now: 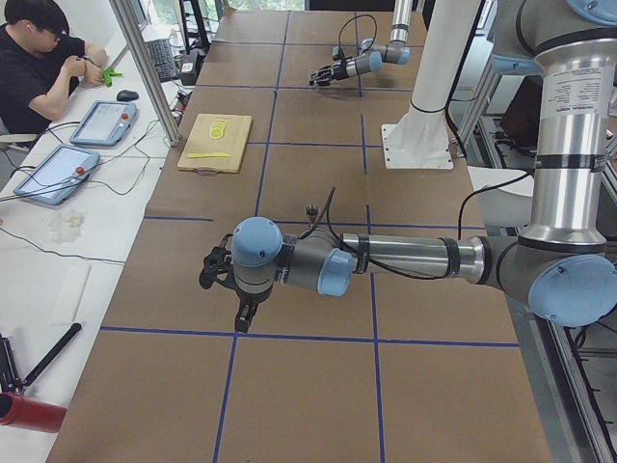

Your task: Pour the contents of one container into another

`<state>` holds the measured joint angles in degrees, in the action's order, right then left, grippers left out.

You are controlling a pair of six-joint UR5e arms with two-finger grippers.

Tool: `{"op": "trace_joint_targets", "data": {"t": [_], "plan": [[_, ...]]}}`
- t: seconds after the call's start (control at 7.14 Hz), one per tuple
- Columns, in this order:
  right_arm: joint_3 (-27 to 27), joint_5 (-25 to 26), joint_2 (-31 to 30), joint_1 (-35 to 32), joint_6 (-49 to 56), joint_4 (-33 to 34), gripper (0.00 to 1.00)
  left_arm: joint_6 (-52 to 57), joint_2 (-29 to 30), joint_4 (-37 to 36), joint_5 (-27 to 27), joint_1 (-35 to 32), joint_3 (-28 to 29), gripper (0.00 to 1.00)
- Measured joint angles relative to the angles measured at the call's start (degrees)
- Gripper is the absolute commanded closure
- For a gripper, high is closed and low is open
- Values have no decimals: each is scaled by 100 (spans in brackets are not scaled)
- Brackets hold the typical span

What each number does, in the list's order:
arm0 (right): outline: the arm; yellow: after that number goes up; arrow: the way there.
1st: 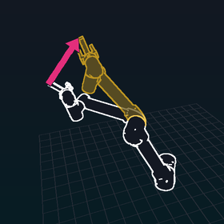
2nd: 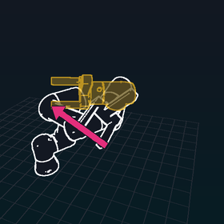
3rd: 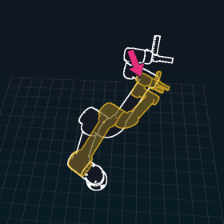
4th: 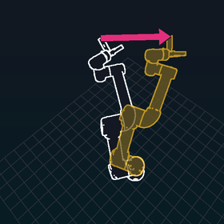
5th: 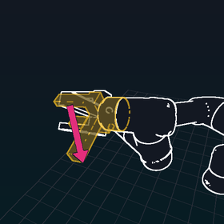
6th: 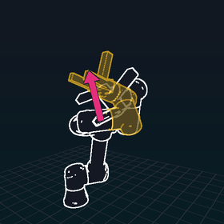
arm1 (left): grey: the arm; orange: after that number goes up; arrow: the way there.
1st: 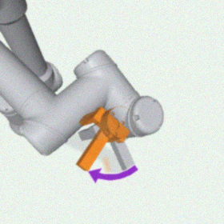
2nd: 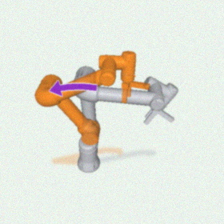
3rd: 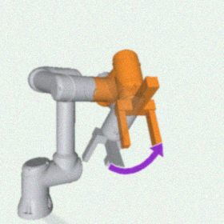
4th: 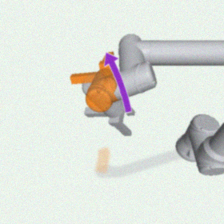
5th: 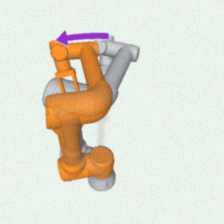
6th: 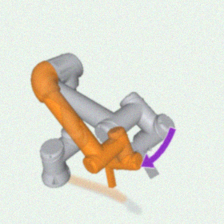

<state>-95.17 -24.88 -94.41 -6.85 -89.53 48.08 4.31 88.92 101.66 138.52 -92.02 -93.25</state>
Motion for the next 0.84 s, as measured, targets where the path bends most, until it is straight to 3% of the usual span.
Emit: {"op": "trace_joint_targets", "data": {"t": [0.14, 0.42, 0.7, 0.84], "plan": [[35, 0, -16, 8, -13, 0, 75, 0, 0, -3, 0, 0, 0, 0], [71, 0, -56, 15, -20, 0, 60, 0, 0, -6, 0, 0, 5, 0], [75, -5, -66, 17, -20, -2, 56, 0, 0, -6, 0, 0, 8, 0], [73, -7, -68, 17, -20, -6, 46, 0, 2, -6, 0, 0, 7, 0]]}}
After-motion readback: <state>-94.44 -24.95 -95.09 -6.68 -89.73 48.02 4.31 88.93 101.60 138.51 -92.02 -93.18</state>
